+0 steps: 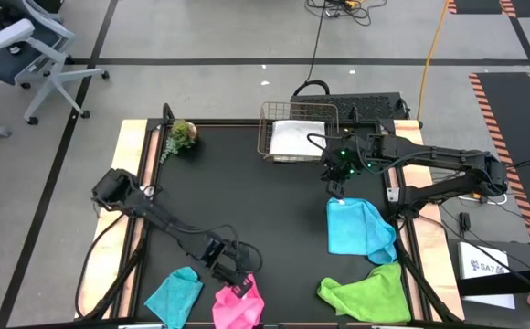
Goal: Fold microfiber towels
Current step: Fold the pink towel
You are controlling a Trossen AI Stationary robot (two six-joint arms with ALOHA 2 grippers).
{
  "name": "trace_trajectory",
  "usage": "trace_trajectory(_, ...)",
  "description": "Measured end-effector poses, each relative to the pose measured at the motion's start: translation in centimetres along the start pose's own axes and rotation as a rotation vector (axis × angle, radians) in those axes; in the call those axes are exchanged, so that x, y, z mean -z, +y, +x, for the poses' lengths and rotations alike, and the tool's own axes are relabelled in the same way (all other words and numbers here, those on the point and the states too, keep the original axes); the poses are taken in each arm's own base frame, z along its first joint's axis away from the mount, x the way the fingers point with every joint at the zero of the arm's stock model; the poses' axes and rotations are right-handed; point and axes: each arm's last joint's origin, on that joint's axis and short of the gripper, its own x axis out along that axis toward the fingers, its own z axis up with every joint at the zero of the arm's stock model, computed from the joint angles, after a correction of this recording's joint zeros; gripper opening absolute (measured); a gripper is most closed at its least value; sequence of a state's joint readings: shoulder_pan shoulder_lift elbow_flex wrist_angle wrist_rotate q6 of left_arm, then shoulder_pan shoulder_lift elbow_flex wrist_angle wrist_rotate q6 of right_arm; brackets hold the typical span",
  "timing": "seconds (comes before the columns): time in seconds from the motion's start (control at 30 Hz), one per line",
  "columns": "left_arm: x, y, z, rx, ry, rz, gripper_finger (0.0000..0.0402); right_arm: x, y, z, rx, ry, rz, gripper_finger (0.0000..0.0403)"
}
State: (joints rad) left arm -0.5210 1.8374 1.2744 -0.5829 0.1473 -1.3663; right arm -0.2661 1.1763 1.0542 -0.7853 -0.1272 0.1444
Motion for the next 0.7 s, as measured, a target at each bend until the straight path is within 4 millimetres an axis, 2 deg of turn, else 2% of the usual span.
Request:
trace_trajectory(0.1,-0.7,-0.2,-1.7,-0.121,-0.070,0.002,0.0002,0.0,0.0,0.0,-0.001,-0.004,-0.001,0.0045)
trace_trajectory(0.23,-2.1,-0.9,-5.1,-0.263,-0.214,-0.009,0.0001,-0.1,0.0,0.0,-0.001,-0.009,-0.001,0.0045)
trace_trajectory(0.4,-4.3,-2.2,-9.1,-0.299,-0.424,0.012,0.0001,-0.2,0.0,0.0,-0.003,-0.017,-0.003,0.0045)
trace_trajectory(0.5,-5.6,-2.4,-10.1,-0.301,-0.489,0.043,0.0001,-0.2,0.0,0.0,-0.005,-0.018,-0.003,0.0045)
trace_trajectory(0.7,-8.1,-1.4,-10.6,-0.337,-0.506,0.049,0.0001,-0.1,0.7,0.1,-0.054,-0.008,-0.022,0.0045)
